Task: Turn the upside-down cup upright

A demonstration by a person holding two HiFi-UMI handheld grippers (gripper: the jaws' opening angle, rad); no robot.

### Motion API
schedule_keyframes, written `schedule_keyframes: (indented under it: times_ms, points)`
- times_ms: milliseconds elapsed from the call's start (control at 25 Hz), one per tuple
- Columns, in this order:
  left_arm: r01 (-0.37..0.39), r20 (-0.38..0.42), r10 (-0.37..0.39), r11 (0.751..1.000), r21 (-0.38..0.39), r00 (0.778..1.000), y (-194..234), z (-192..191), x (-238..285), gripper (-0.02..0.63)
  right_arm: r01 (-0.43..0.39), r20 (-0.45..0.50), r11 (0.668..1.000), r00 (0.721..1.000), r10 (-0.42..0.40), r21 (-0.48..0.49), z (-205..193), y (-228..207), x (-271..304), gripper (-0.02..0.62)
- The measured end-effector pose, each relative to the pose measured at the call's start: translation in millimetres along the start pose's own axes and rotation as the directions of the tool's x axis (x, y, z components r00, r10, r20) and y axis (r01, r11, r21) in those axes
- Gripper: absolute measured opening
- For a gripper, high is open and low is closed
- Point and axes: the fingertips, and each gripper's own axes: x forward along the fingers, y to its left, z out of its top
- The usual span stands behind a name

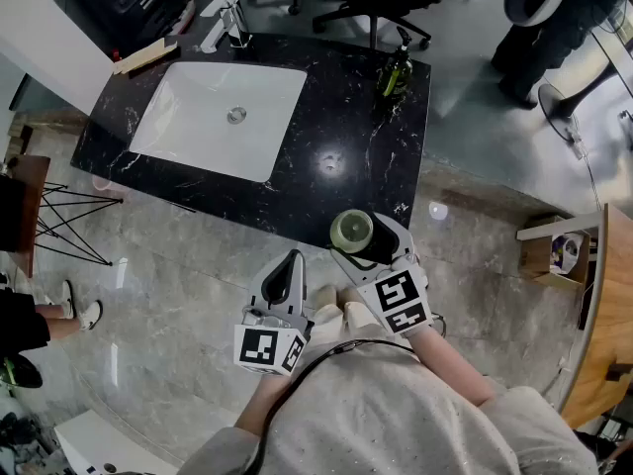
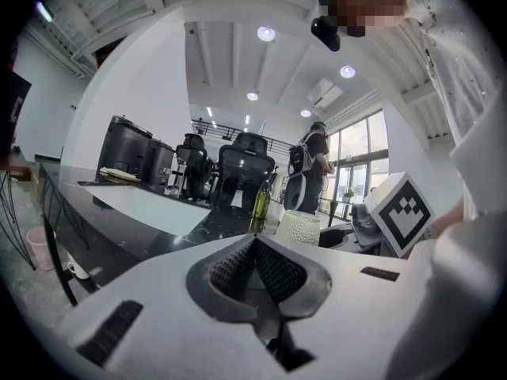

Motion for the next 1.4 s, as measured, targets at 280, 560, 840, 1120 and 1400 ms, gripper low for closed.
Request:
schedule_keyframes:
  times_ms: [280, 560, 840, 1120, 1400]
  points:
    - [0.022, -0.016, -0.022, 1.0, 0.0, 1.0, -14, -5, 9, 0.006, -0.004, -0.075, 0.996, 0.997, -0.002, -0.084, -8, 5, 2, 0.36]
    - [-0.002, -0.005, 0.002, 1.0, -0.004, 1.0, -8, -3, 9, 0.006, -0.033, -0.081, 0.999, 0.996, 0.03, -0.035, -8, 4, 1, 0.347]
    - [-0.014, 0.005, 0.014, 1.0, -0.01, 1.0, -3, 1, 9, 0.006, -0.222, 0.057, 0.904, 0.975, 0.216, 0.366, 8, 2, -20, 0.347]
    - [0.0, 0.015, 0.0, 1.0, -0.021, 1.0, -4, 5, 8, 0.006, -0.504, 0.379, 0.521, 0.863, 0.334, 0.689, 29, 23, -36, 0.347]
    - [0.015, 0.003, -0.015, 1.0, -0.007, 1.0, -1, 4, 2, 0.006, -0.701, 0.661, 0.077, 0.699, 0.271, 0.709, 36, 36, -40, 0.347]
